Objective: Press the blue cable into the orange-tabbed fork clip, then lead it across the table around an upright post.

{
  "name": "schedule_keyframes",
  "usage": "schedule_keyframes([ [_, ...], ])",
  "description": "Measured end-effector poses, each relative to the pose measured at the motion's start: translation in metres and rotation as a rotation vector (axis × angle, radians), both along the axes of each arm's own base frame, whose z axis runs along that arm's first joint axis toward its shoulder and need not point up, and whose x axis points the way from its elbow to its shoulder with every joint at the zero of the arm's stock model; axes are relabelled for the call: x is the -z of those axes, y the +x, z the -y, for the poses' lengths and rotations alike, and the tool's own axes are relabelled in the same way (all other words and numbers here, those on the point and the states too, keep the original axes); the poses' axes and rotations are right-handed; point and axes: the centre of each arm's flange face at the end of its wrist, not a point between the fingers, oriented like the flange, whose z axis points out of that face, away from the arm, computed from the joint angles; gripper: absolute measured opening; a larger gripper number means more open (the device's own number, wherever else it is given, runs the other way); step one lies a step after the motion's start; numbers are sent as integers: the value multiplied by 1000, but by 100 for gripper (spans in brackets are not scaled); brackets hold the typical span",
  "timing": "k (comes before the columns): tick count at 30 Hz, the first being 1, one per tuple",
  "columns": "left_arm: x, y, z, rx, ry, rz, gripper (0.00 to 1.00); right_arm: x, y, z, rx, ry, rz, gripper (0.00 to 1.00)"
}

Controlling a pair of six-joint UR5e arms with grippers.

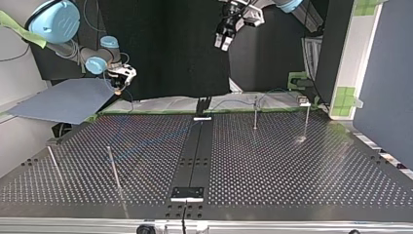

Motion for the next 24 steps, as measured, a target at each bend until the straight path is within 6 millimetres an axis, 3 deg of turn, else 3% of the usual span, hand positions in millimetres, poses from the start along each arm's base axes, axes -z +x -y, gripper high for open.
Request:
schedule_keyframes([
  [8, 35, -16, -16, -2, 71, -83, 100, -1, 1, 0, -3, -2, -4, 0],
  [24, 38, -16, -17, -3, 77, -89, 100, -2, 1, 0, -4, -2, -6, 0],
])
